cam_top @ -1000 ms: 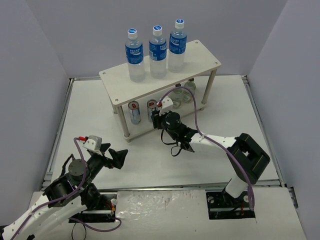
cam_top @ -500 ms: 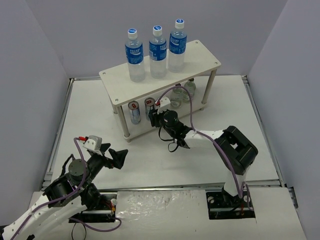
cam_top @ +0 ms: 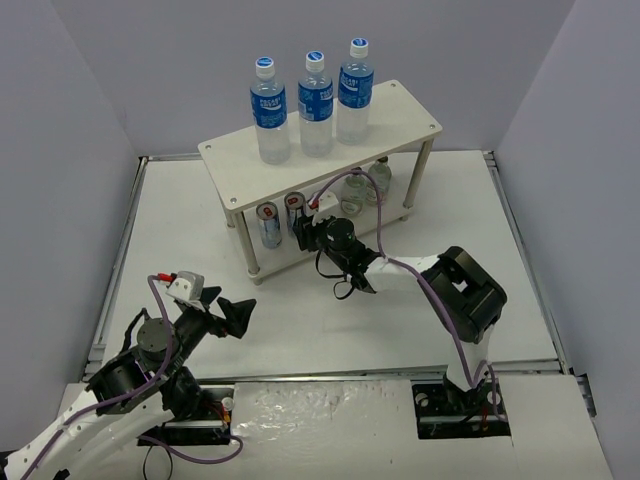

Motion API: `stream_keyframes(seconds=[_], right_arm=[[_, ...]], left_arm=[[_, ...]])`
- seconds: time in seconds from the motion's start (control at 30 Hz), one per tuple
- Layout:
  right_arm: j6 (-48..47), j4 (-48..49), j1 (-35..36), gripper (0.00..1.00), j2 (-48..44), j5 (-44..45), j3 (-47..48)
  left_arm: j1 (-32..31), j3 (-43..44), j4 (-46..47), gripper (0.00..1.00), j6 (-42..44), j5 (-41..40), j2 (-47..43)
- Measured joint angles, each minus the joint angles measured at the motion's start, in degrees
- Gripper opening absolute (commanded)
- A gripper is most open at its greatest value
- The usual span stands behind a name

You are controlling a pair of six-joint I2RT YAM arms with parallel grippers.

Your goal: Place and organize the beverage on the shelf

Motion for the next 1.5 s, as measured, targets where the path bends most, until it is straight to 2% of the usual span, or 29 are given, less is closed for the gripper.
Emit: stream_keyframes(seconds=[0.53,0.73,0.9,1.0,1.1,1.37,1.5], right_arm=[[1.07,-0.68,-0.04,0.43,-0.02,-1.01,0.39],[1.62,-2.91,-0.83,0.50,-2.08,-1.14,-0.22],[2.16,-5.86,-1.16,0.54,-7.56,-0.94,-3.34],[2.80,-8.70,-1.16,0.62,-13.20,-0.59,-6.93],[4.98,-14.23,-0.94,0.99,-21.64,-0.33,-11.10],[17.88,-35.01,4.98,1.00,-48.13,9.81,-15.04],[23.47,-46.18,5.40,1.00,-58.90,14.80,-15.02]], left_arm=[[0.00,0.00,0.00,0.94,0.00,-0.07,0.02],[0.00,0.00,0.00,0.94,0.00,-0.13,0.24],[0.00,0.00,0.00,0.94,0.00,-0.46,0.26],[0.00,0.00,0.02,0.94,0.02,-0.83,0.33],[0.00,0.00,0.17,0.94,0.07,-0.92,0.92],[0.00,0.04,3.56,0.94,-1.09,4.31,5.16],[0.00,0.72,4.74,0.94,-2.71,8.59,7.80]])
